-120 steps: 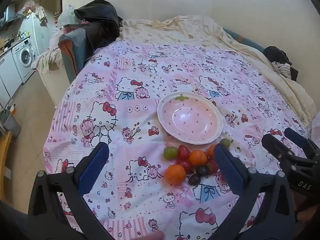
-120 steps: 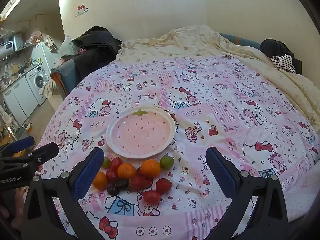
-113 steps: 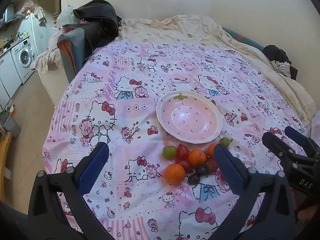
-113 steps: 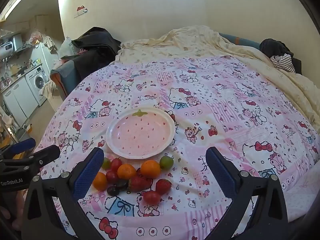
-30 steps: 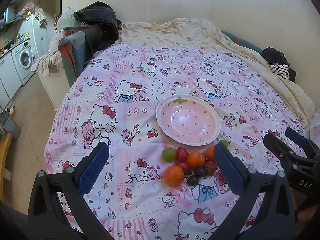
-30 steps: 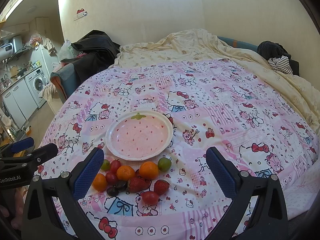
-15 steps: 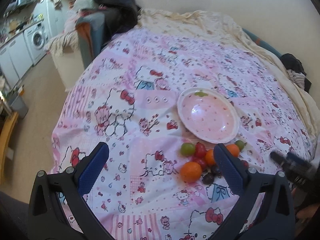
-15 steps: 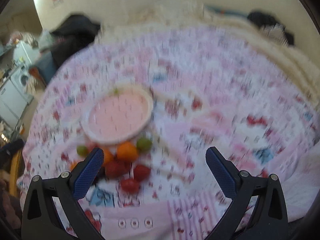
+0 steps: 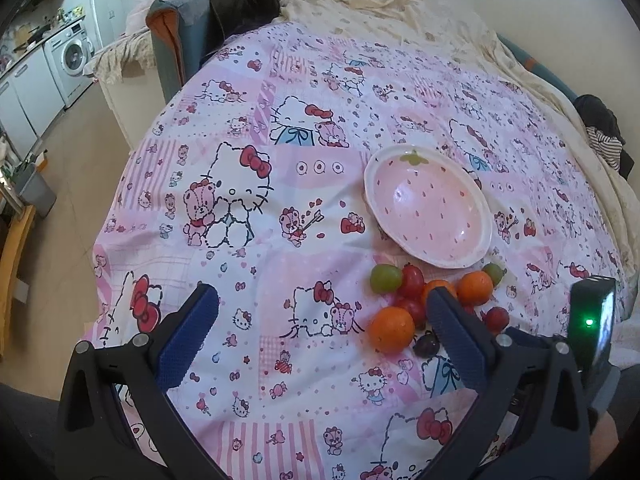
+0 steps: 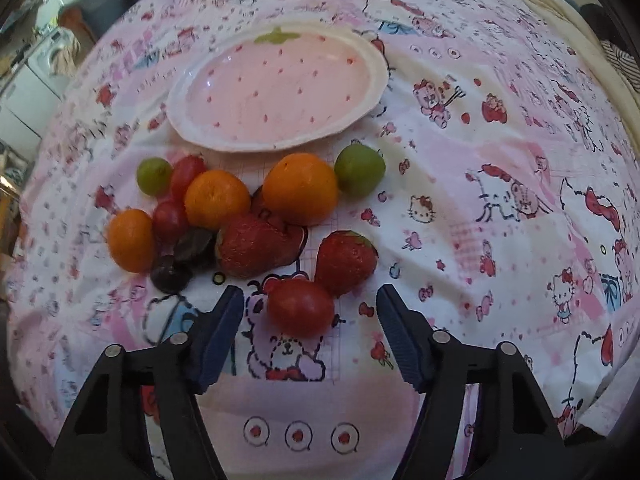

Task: Organize fruits
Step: 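Grasp an orange with the left tool while the right tool grasps a red tomato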

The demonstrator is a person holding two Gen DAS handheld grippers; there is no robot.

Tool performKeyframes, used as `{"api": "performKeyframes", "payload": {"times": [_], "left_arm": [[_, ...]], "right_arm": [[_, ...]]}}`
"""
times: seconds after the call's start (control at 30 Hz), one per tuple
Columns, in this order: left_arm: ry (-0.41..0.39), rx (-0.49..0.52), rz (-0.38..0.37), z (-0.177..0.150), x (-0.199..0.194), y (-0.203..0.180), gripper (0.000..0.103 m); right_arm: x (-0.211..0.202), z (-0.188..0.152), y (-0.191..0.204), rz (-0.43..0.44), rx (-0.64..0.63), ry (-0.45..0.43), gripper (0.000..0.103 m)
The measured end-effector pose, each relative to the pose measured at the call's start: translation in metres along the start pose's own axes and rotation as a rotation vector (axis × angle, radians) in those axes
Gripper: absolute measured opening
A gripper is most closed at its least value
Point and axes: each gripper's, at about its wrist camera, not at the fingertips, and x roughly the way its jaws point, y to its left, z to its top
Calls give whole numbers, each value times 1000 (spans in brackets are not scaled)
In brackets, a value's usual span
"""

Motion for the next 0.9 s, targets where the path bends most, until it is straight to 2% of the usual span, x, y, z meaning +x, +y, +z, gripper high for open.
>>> {"api": "performKeyframes", "payload": {"times": [0.17,0.3,0.4,0.53,0.67,0.77,0.8,0.87,0.9], "left_arm": [[19,10,11,-1,5,-1,102],[63,18,7,-6,13,0,102],[116,33,-4,-12,24,-3,102],[204,61,-47,-23,43,-14,88],[273,106,-120,-34,59,-36,83],[286,135,-130,-36,69,-51,78],[290,135,-126,-36,73,-54,75],[318,121,-148,-36,84,-56,61],[325,110,-158,-36,87,-56,59]], "right_arm": [[-5,1,0,9,-26,-7,35],[-15,-2,-12,99,46,0,34],[-25,-4,-13,130,71,-24,34],[-44,-12,-18,168,99,-74,34],[-55,-11,-23,197,122,-109,34],[-57,-9,-25,215,136,-118,34],[-57,-8,-26,223,141,-121,34],[-58,-8,-28,229,144,-123,34],[-58,-8,-29,231,146,-122,34]]}}
